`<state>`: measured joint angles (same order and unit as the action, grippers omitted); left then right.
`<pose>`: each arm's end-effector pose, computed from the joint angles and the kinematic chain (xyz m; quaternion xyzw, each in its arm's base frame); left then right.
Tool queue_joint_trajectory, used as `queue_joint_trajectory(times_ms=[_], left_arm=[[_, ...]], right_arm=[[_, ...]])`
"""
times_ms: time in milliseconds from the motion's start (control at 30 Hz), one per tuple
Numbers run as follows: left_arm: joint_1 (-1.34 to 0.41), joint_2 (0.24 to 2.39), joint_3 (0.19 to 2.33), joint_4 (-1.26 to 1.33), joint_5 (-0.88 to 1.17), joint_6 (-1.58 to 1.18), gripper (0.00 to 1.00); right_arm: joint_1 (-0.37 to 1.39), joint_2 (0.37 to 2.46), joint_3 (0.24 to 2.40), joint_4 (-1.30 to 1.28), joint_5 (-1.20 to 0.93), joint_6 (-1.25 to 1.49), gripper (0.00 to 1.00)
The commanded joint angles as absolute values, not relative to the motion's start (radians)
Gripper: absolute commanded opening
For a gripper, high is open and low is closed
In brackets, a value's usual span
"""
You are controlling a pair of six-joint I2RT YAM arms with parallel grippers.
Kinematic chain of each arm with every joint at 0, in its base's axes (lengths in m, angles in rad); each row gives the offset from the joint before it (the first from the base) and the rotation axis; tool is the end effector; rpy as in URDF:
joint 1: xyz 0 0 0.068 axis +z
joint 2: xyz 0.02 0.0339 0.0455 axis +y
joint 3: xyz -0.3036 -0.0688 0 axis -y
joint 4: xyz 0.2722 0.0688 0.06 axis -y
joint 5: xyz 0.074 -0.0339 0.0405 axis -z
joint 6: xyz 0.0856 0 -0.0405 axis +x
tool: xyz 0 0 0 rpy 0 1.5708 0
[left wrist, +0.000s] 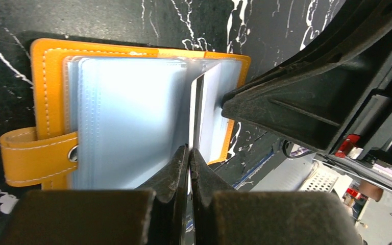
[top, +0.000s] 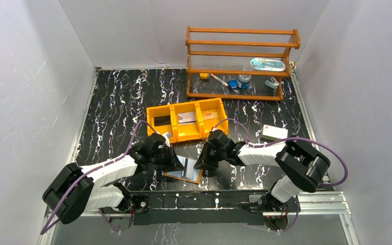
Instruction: Take the credit cards out of the card holder
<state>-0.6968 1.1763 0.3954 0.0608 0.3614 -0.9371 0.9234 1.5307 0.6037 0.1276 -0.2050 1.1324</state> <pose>0.1759 -0.1867 0.1432 -0.0338 0.8985 -0.4080 0.1585 0.1847 0.2731 0.1220 0.0579 0.9207 0.3694 0.1122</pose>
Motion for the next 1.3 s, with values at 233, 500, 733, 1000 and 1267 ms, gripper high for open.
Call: queue_joint_trajectory(times_ms=[233,500,733,1000,1267], left_arm=[[-0.691,1.139,0.5,-0.181,0.213,-0.805,0.0],[-0.69,1.135,0.505,-0.145,0.294,-0.786,0.0],[-0.69,1.164,0.498,-0.114,0.325,-0.794,0.0],[-0.69,1.168,0.495,-0.103,0.338,-0.804,0.0],[-0.69,1.229,0.461,0.03,0.452,-0.843,0.08]], right_arm=[[0.93,1.534,0.59,0.032,-0.172,1.1,0.22],[0.931,1.483,0.681,0.016,-0.202,1.027,0.23],[0.934,1.482,0.742,0.085,-0.288,1.008,0.34],[0.94,1.569,0.688,0.1,-0.293,1.077,0.35],[0.941,1.595,0.589,0.21,-0.318,1.133,0.35]])
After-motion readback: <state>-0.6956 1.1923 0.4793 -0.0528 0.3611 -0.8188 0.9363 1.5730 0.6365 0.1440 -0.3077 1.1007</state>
